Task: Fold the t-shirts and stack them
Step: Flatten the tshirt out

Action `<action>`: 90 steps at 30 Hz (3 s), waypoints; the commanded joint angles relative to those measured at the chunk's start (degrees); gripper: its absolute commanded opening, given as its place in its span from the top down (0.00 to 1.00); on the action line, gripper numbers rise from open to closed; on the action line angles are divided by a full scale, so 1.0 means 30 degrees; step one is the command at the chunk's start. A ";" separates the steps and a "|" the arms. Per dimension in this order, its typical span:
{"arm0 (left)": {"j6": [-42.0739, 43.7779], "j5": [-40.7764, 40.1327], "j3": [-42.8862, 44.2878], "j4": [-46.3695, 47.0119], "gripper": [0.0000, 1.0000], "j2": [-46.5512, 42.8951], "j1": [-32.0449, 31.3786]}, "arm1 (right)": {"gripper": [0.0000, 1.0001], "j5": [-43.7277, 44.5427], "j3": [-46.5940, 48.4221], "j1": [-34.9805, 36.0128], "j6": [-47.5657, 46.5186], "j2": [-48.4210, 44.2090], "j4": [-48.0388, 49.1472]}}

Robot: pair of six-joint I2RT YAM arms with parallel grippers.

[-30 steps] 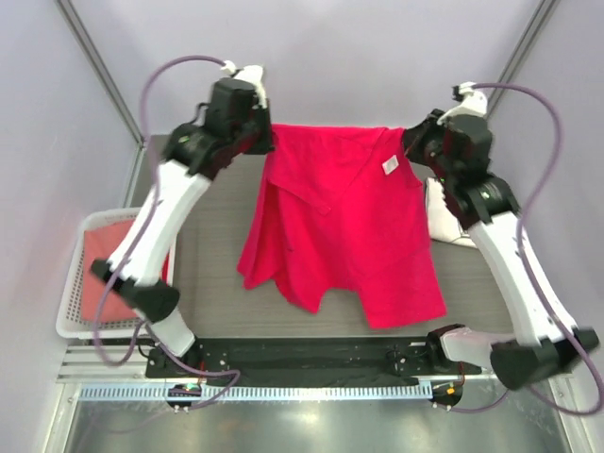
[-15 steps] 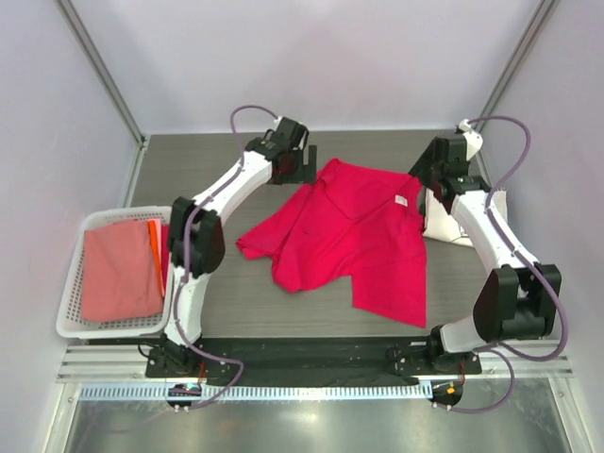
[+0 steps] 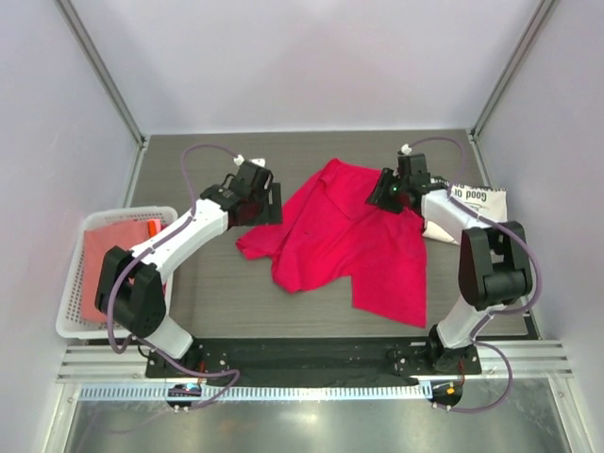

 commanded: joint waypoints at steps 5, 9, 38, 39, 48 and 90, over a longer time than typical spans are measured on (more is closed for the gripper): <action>-0.0723 -0.0862 -0.3894 0.3558 0.25 -0.2605 0.0067 | 0.56 -0.1301 0.0768 0.1060 0.1042 0.1870 0.1773; -0.0753 -0.0921 -0.5008 0.4494 0.27 -0.3425 0.0067 | 0.56 -0.1359 0.0563 0.1178 0.1306 0.2486 0.2328; -0.0753 -0.1155 -0.6796 0.5258 0.29 -0.4773 0.0067 | 0.86 0.0805 0.0796 0.2174 0.2362 0.4012 0.3210; -0.0724 -0.1330 -0.6913 0.5259 0.29 -0.4832 0.0067 | 0.89 0.0983 0.0942 0.2174 0.2304 0.3720 0.3152; -0.0197 -0.1244 -0.7675 0.6253 0.29 -0.4775 -0.0078 | 0.99 0.2243 0.1910 0.2175 0.0751 0.2664 0.1745; 0.2939 -0.2854 -0.4982 0.4878 0.75 0.0850 -0.3038 | 0.99 0.1746 0.1471 0.1793 0.0370 0.2194 0.1686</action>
